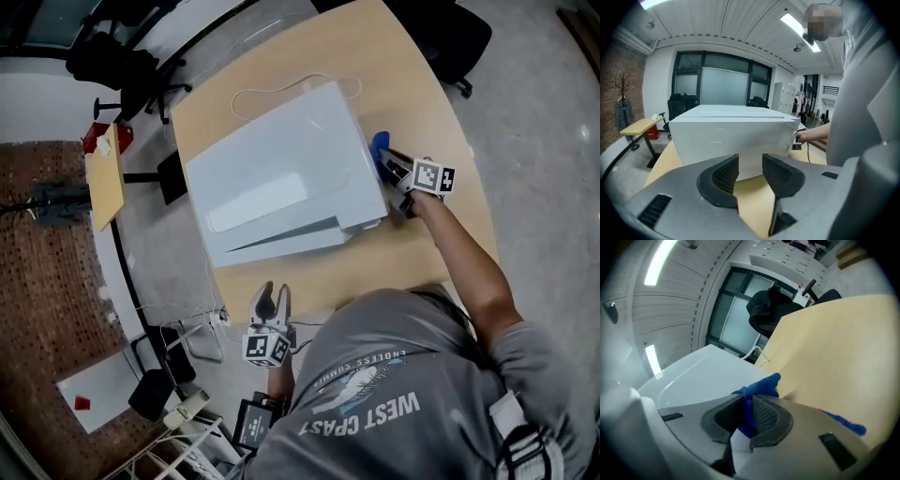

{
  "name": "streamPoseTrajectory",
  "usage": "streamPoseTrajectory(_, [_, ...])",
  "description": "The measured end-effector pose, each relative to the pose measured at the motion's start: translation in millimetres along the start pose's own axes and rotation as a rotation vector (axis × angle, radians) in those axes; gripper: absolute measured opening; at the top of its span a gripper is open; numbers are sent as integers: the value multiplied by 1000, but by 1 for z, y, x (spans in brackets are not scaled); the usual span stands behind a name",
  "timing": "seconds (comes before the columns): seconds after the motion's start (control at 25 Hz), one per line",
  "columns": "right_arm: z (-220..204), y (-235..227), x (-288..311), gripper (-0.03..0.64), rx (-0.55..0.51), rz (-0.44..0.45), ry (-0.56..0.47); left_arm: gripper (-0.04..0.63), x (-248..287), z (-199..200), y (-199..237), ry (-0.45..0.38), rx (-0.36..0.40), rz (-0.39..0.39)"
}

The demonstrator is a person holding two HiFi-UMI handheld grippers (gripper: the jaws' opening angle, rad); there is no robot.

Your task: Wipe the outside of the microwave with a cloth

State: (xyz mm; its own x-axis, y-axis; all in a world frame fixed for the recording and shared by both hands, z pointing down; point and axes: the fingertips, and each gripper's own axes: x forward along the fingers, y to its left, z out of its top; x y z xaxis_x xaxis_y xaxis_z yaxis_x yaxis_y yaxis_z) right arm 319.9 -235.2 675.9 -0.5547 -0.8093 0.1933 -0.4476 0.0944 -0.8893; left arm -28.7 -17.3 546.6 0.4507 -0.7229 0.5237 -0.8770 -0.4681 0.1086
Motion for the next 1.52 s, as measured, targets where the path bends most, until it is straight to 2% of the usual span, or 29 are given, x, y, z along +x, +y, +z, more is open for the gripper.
streamPoseTrajectory(0.16, [-44,14,-52,57,-6,38,112,170,8,4,-1,-4,14,-10])
streamPoseTrajectory(0.24, [-58,38,-71,57,-21,94,158,171,10,2,-2,2,20,-16])
streamPoseTrajectory(0.32, [-54,68,-82,57,-48,159,151,170,11,2,-1,6,18,-18])
streamPoseTrajectory(0.44, [-15,108,-78,57,-137,271,70,171,12,7,-2,0,23,-20])
streamPoseTrajectory(0.6, [54,141,-34,57,-229,398,-67,170,6,7,-2,-8,29,-11])
streamPoseTrajectory(0.68, [89,145,-1,57,-233,417,-120,170,1,4,-1,-9,23,2])
streamPoseTrajectory(0.76, [116,139,30,57,-194,413,-146,170,-3,3,-2,-15,21,12])
streamPoseTrajectory(0.88, [130,114,59,57,-120,367,-124,170,-7,3,-3,-25,24,21])
streamPoseTrajectory(1.04, [96,80,48,55,-29,315,-29,170,-10,1,-3,-30,21,29])
streamPoseTrajectory(1.32, [-46,33,-55,54,91,215,209,170,1,1,-11,-28,28,-2])
streamPoseTrajectory(1.44, [-83,39,-90,54,119,227,261,170,8,2,-13,-29,37,-15])
streamPoseTrajectory(1.52, [-85,52,-101,54,68,261,265,170,12,4,-14,-29,47,-26])
